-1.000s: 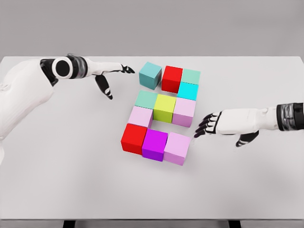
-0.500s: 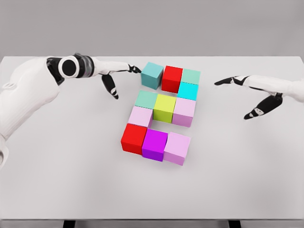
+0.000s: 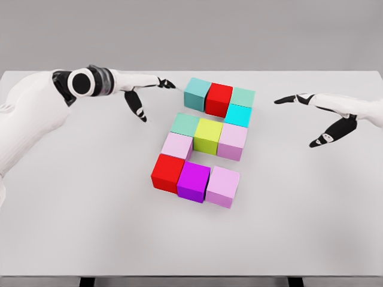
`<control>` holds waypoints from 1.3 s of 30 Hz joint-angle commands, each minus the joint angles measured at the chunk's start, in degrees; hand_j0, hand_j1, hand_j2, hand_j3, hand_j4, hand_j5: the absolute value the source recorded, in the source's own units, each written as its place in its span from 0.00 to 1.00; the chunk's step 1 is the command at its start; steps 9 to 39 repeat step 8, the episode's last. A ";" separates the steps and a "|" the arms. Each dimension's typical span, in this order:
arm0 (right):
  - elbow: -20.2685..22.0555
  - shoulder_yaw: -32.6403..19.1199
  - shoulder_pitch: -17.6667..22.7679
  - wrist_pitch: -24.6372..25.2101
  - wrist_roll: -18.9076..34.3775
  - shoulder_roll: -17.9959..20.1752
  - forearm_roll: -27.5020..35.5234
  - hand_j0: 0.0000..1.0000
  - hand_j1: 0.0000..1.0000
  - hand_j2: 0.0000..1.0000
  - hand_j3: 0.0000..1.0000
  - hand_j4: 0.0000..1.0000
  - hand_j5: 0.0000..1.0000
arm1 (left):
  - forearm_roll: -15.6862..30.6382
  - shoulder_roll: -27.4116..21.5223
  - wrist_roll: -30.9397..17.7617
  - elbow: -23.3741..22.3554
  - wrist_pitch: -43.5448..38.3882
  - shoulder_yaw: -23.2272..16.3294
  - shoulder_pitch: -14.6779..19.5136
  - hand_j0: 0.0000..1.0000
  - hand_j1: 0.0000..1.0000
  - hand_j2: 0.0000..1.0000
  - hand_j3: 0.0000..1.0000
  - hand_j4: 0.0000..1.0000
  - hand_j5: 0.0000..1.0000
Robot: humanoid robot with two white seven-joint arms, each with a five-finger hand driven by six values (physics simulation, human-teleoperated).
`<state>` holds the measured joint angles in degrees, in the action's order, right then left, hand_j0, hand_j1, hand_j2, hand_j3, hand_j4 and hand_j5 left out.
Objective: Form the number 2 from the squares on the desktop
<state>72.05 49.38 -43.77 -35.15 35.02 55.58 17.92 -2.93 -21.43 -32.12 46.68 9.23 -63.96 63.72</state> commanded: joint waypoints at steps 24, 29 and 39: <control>-0.24 -1.04 -0.09 0.15 -0.02 0.23 -0.51 1.00 1.00 1.00 1.00 1.00 1.00 | 0.38 -4.67 0.22 0.87 2.37 1.29 -0.26 1.00 1.00 1.00 1.00 1.00 1.00; -0.24 -1.04 -0.09 0.15 -0.02 0.23 -0.51 1.00 1.00 1.00 1.00 1.00 1.00 | 0.38 -4.67 0.22 0.87 2.37 1.29 -0.26 1.00 1.00 1.00 1.00 1.00 1.00; -0.24 -1.04 -0.09 0.15 -0.02 0.23 -0.51 1.00 1.00 1.00 1.00 1.00 1.00 | 0.38 -4.67 0.22 0.87 2.37 1.29 -0.26 1.00 1.00 1.00 1.00 1.00 1.00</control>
